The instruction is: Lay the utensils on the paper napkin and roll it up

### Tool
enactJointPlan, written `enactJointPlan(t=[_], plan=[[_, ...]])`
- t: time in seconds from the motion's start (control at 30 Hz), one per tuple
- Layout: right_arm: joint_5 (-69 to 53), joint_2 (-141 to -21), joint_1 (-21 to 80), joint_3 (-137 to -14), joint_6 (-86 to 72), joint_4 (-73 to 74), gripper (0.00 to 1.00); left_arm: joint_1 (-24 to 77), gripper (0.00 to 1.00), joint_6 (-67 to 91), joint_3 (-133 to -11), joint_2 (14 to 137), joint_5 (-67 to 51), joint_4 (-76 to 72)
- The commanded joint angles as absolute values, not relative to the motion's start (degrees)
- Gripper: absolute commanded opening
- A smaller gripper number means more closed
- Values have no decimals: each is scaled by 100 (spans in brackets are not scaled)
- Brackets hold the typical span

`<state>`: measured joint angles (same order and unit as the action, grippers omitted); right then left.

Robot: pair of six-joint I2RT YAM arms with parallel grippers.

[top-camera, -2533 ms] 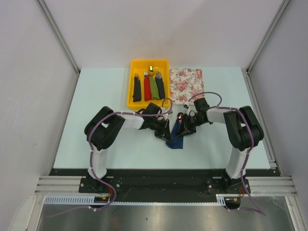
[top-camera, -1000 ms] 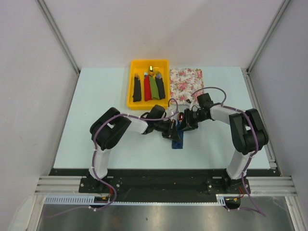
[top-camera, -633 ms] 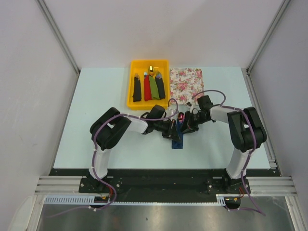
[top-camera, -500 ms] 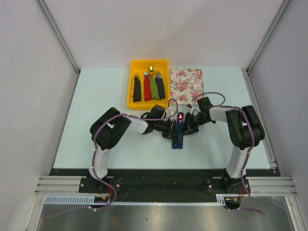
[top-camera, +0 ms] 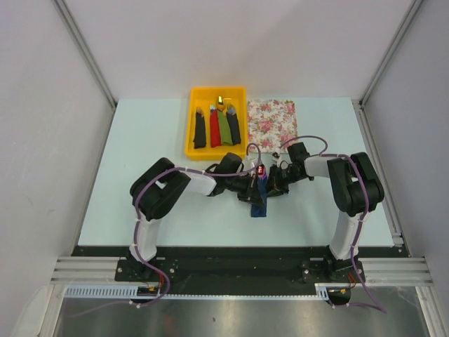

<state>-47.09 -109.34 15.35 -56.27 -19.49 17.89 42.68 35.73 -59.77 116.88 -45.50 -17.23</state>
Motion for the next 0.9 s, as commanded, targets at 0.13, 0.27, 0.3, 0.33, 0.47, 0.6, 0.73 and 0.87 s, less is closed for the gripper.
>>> enactJointPlan(t=[0.13, 0.27, 0.3, 0.33, 0.47, 0.6, 0.73, 0.87], plan=[[-3903, -11162, 1600, -5458, -1802, 1688, 11, 4386, 0, 3805, -6223, 11619, -4535, -2127], [-3894, -11188, 1626, -5467, -1828, 1670, 11, 4500, 0, 3850, -6302, 11681, -4631, -2320], [-3885, -11197, 1652, -5475, -1828, 1670, 11, 4526, 0, 3824, -6302, 11715, -4675, -2346], [-3893, -11197, 1644, -5484, -1828, 1661, 11, 4552, 0, 3780, -6302, 11733, -4684, -2338], [-3876, -11197, 1635, -5484, -1837, 1670, 11, 4562, 0, 3586, -6240, 11961, -4711, -2259], [-3920, -11145, 1635, -5528, -1793, 1723, 12, 4535, 0, 3630, -6144, 12190, -4746, -2338], [-3999, -11083, 1617, -5668, -1697, 1898, 15, 4500, 0, 3612, -6117, 12357, -4746, -2391], [-4069, -10882, 1477, -5932, -1460, 2389, 25, 4386, 0, 3771, -6003, 12498, -4720, -2487]])
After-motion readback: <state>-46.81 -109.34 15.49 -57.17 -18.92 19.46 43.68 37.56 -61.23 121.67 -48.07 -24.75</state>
